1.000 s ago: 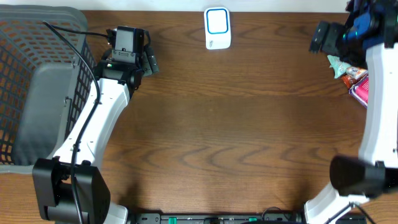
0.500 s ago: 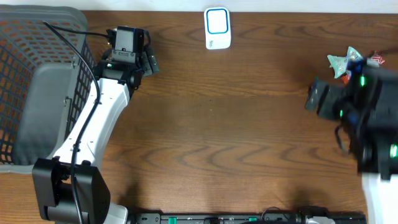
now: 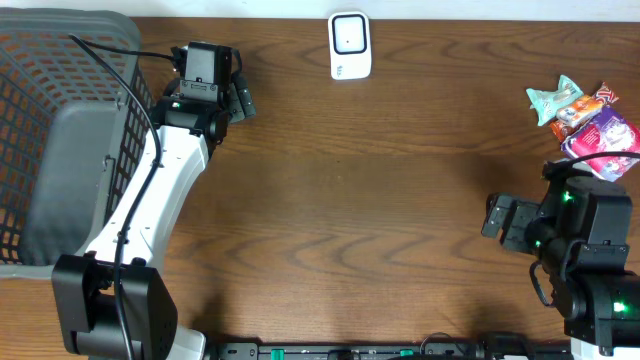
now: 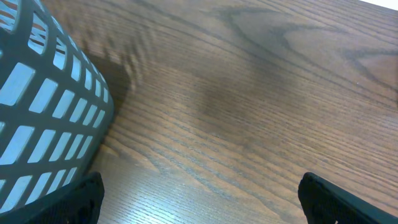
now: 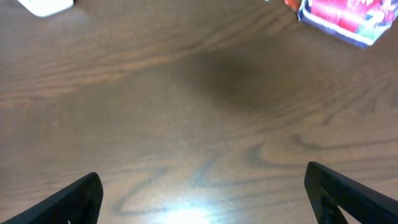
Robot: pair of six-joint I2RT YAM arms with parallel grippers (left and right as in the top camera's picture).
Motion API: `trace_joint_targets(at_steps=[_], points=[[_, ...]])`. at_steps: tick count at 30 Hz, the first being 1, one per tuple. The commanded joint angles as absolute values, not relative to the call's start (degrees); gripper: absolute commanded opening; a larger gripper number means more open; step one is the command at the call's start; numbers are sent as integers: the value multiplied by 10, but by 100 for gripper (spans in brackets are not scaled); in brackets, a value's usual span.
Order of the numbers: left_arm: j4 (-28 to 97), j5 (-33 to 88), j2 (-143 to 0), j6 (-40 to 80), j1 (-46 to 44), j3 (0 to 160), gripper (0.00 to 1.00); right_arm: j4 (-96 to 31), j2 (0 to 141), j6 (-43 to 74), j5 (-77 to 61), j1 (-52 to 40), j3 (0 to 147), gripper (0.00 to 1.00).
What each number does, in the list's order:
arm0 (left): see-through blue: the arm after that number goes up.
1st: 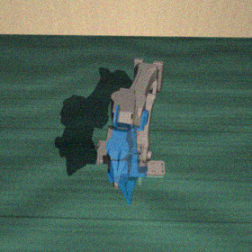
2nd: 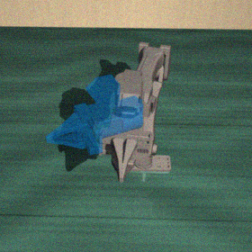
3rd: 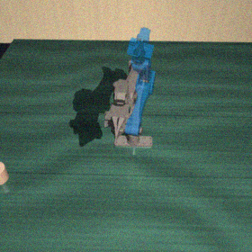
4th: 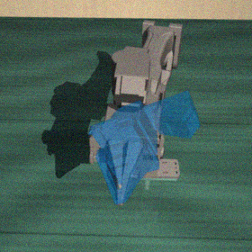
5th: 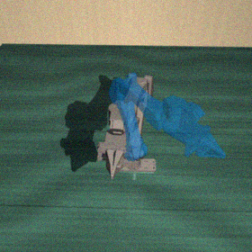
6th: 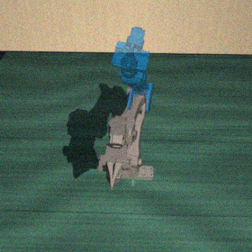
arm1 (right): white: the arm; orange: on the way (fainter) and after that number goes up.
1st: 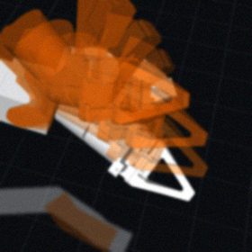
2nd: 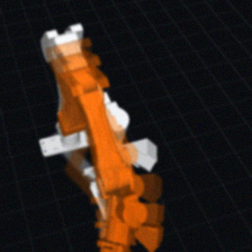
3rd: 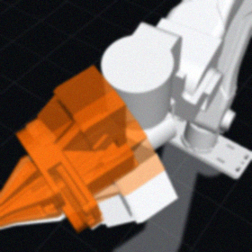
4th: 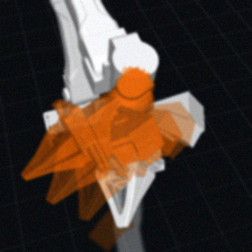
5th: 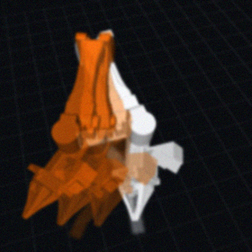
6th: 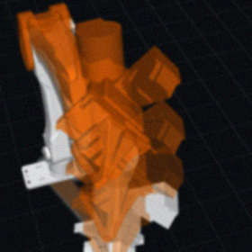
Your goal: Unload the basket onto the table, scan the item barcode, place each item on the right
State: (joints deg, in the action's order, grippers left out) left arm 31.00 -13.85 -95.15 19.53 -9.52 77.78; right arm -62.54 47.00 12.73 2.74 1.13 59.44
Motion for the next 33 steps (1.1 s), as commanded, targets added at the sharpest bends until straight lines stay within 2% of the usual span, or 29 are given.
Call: trace_joint_targets(at_steps=[1,11,15,21,27,33], points=[[310,-142,-953,200,-93,777,99,-640,469,124,26,8,591,99],[310,-142,-953,200,-93,777,99,-651,469,116,31,8,591,99],[310,-142,-953,200,-93,777,99,-618,461,113,29,8,576,99],[310,-142,-953,200,-93,777,99,-436,396,25,-17,10,448,99],[310,-142,-953,200,-93,777,99,-266,281,20,-47,22,286,99],[310,-142,-953,200,-93,777,99,-158,166,20,-47,22,163,99]])
